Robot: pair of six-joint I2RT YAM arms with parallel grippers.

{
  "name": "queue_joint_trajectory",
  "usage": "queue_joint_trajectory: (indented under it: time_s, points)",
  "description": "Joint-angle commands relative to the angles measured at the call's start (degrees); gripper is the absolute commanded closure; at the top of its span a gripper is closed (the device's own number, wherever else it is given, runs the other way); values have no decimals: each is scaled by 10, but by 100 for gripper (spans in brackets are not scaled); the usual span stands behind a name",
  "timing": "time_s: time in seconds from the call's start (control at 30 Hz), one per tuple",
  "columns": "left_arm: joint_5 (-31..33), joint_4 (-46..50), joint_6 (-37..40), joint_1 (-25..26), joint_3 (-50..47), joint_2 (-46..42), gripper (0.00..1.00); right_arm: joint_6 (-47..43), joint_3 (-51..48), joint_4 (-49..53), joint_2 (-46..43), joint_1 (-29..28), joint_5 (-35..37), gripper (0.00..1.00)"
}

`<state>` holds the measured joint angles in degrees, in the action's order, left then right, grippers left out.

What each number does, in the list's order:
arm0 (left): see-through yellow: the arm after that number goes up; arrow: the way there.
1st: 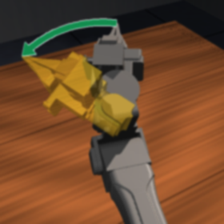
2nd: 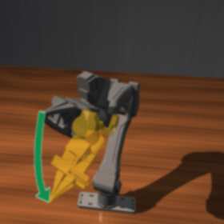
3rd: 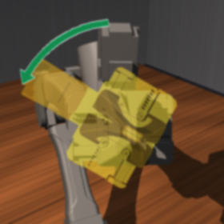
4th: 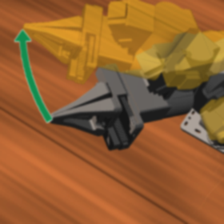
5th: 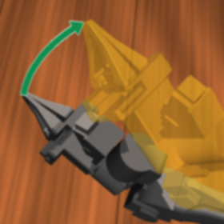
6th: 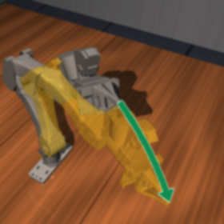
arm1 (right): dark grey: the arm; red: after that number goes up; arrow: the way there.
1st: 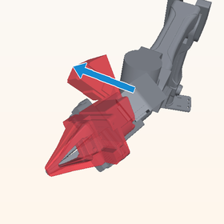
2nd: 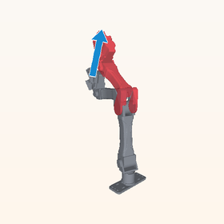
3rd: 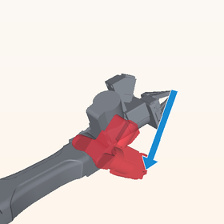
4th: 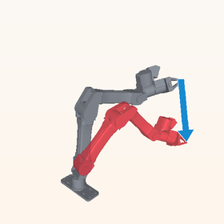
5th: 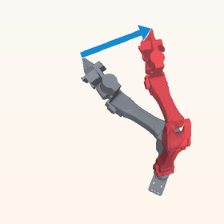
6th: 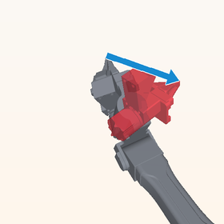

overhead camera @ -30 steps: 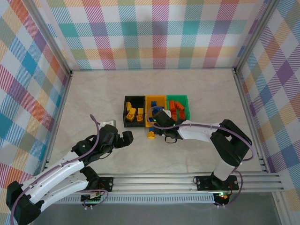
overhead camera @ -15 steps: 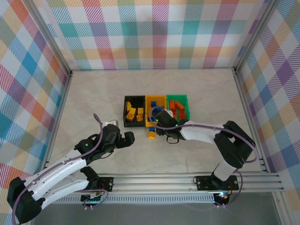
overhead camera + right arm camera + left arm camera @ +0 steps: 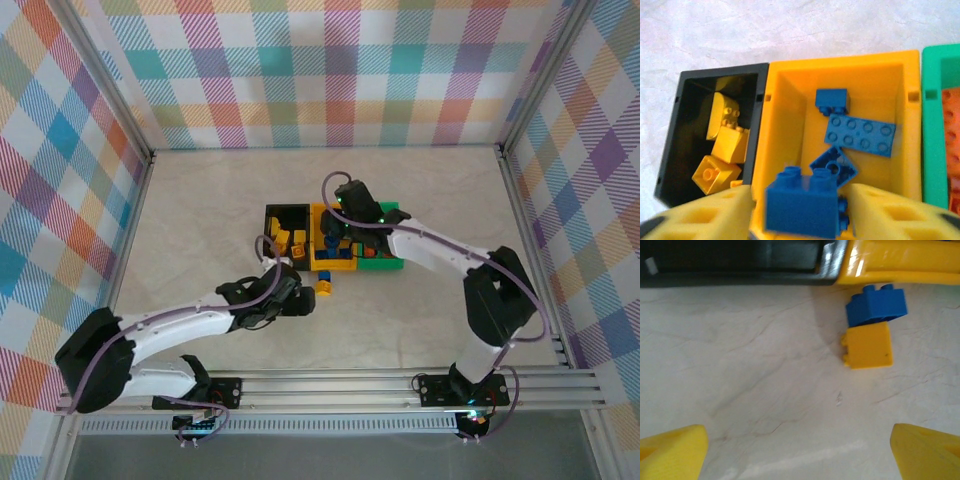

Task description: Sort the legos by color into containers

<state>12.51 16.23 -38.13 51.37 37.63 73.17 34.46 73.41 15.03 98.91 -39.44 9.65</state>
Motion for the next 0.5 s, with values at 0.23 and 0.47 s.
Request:
queue_joint_trajectory:
  time_s: [0.23,0.47]
  points:
    - [1,-152,34,9,31,140,16,-7,-76,-9,-118,3,-32,16]
    - [-9,-185,51,9,70,213,29,0,-140,-16,-198,4,-21,15]
